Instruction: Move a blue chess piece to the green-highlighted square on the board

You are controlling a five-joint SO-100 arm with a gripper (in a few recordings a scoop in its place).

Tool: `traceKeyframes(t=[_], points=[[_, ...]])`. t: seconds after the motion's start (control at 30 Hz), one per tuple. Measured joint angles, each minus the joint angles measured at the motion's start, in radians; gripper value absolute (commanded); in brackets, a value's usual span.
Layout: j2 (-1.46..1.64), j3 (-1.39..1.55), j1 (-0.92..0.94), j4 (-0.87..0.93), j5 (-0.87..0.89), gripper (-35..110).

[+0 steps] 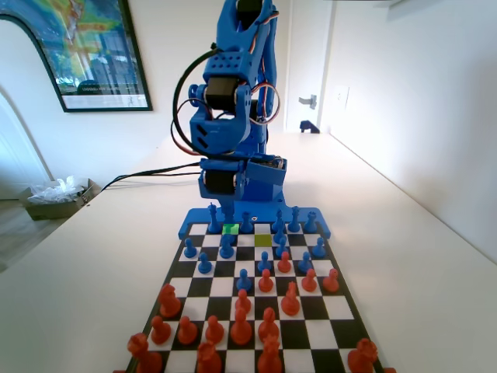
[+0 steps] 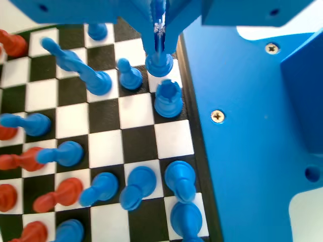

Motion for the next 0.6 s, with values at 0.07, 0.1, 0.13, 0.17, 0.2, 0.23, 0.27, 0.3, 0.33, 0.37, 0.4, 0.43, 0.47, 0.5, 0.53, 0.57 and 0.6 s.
traceKeyframes(t=[0.07, 0.1, 0.13, 0.17, 0.2, 0.23, 0.27, 0.3, 0.33, 0.37, 0.4, 0.43, 0.47, 0.5, 0.53, 0.57, 0.6], points=[[-0.002, 0.000, -0.002, 0.000, 0.000, 1], [-0.002, 0.000, -0.002, -0.008, 0.000, 1], [-0.002, 0.000, -0.002, -0.012, 0.000, 1], [-0.002, 0.000, -0.003, -0.015, 0.000, 1], [-0.002, 0.000, -0.003, -0.017, 0.000, 1], [-0.002, 0.000, -0.003, -0.018, 0.000, 1], [-0.002, 0.000, -0.003, -0.018, 0.000, 1], [-0.002, 0.000, -0.008, -0.018, 0.000, 1], [-0.008, 0.000, -0.014, -0.018, 0.000, 1], [-0.015, 0.000, -0.020, -0.018, 0.000, 1], [-0.017, 0.000, -0.023, -0.018, 0.000, 1], [-0.017, 0.000, -0.023, -0.018, 0.000, 1], [-0.017, 0.000, -0.023, -0.025, 0.000, 1], [-0.017, 0.000, -0.021, -0.029, 0.000, 1], [-0.017, 0.000, -0.021, -0.032, 0.000, 1], [-0.017, 0.000, -0.021, -0.034, 0.000, 1], [-0.017, 0.000, -0.021, -0.034, 0.000, 1]])
